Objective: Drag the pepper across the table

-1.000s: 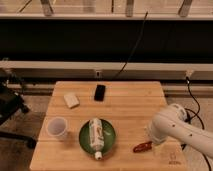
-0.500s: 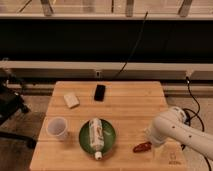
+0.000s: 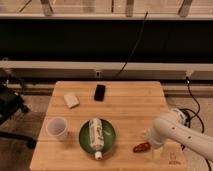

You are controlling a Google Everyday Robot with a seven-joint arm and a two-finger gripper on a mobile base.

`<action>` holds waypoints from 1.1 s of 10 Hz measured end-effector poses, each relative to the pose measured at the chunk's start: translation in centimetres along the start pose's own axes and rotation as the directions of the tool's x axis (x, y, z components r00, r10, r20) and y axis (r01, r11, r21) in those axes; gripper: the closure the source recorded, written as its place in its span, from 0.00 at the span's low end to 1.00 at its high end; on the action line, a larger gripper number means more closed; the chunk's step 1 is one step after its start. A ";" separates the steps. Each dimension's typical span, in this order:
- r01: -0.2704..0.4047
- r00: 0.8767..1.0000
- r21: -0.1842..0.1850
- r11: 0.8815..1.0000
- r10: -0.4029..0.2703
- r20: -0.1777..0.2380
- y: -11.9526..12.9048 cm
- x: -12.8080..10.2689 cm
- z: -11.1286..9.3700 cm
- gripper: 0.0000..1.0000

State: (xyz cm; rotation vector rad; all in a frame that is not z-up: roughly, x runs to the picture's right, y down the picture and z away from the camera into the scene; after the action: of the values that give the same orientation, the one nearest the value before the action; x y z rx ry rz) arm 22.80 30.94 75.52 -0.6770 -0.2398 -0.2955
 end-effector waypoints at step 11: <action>-0.005 1.000 -0.011 1.000 0.006 0.007 0.6 0.1 0.7 0.97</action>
State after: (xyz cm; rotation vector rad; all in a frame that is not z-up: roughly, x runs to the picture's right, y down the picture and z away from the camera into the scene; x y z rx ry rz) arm 23.03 31.81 75.69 -0.6897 -0.2429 -0.2896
